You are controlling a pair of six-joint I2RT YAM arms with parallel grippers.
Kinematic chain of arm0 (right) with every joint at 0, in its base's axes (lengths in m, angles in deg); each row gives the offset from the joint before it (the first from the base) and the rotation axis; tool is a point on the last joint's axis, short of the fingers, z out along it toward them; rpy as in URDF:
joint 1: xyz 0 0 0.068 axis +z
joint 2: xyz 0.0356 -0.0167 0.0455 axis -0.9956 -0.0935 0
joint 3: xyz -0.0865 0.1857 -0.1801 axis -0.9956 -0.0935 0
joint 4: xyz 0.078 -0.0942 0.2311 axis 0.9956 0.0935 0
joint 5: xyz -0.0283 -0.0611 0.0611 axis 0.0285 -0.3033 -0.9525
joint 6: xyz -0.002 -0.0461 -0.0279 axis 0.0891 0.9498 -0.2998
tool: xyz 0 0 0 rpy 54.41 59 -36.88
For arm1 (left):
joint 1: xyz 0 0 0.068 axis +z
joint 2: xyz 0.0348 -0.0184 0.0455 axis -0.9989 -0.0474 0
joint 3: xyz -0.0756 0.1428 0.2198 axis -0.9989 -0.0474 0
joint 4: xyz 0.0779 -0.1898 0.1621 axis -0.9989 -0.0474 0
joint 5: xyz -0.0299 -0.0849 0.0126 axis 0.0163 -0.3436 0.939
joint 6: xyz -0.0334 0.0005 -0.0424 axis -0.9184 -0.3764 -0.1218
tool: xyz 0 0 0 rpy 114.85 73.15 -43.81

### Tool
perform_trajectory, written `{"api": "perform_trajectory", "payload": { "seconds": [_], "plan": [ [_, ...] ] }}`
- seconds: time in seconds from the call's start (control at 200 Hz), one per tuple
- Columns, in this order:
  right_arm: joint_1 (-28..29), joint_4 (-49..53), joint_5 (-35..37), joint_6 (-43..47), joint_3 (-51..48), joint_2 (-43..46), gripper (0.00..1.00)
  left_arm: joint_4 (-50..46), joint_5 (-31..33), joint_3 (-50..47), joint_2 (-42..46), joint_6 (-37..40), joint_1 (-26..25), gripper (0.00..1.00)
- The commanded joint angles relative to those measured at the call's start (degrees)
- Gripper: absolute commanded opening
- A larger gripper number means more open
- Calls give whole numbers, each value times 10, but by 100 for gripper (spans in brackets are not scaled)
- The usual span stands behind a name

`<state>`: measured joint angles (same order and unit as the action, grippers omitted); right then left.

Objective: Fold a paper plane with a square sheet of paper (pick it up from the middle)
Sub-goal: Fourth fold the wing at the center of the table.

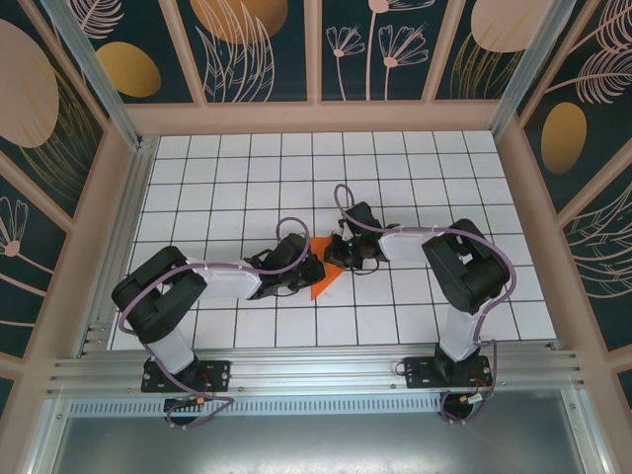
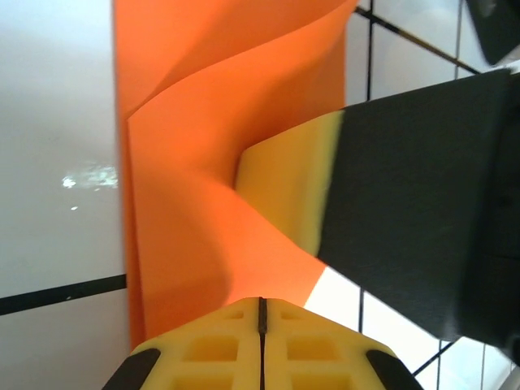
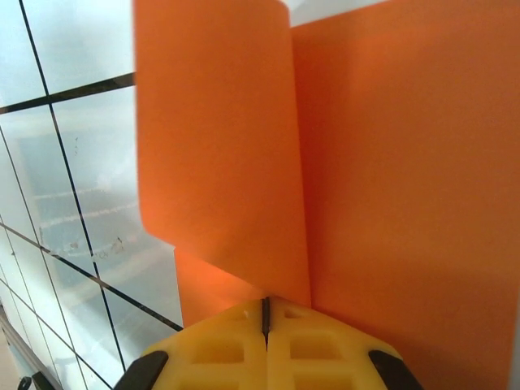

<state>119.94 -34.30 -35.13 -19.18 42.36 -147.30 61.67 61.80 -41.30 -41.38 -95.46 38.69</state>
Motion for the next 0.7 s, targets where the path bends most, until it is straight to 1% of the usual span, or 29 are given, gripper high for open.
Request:
{"api": "perform_trajectory", "payload": {
  "seconds": [0.0, 0.075, 0.22, 0.395, 0.626, 0.696],
  "plan": [
    [6, 15, 17, -15, -9, 6, 4, -30, -12, 18, -28, -1, -1, 7],
    [6, 16, 17, -14, -7, 5, 4, -37, -20, 19, -40, -5, -2, 6],
    [5, 25, 25, -1, 2, 3, 6, -70, -13, 17, -48, -9, -2, 4],
    [-4, 23, 32, 41, 18, 0, 7, -113, 2, 1, -48, -8, -3, 0],
    [-36, 21, 28, 88, 45, -28, 7, -112, -1, -29, -40, -14, -3, 0],
    [-37, 22, 28, 97, 52, -34, 7, -114, 0, -31, -40, -12, -3, 0]
  ]
}}
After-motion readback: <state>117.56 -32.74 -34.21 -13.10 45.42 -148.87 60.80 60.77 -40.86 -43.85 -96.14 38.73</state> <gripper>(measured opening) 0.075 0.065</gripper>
